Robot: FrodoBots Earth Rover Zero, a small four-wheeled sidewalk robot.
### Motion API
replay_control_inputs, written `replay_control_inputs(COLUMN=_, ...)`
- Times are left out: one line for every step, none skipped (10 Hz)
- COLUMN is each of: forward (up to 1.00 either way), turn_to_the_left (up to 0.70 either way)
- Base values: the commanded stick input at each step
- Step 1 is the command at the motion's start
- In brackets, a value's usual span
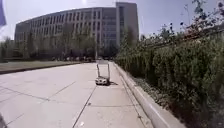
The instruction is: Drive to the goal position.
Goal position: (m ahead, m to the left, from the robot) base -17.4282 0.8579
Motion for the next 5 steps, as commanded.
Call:
replay_control_inputs(forward=0.00, turn_to_the_left=0.00)
replay_control_inputs(forward=0.00, turn_to_the_left=0.00)
replay_control_inputs(forward=0.00, turn_to_the_left=0.00)
replay_control_inputs(forward=0.00, turn_to_the_left=0.00)
replay_control_inputs(forward=0.00, turn_to_the_left=0.39)
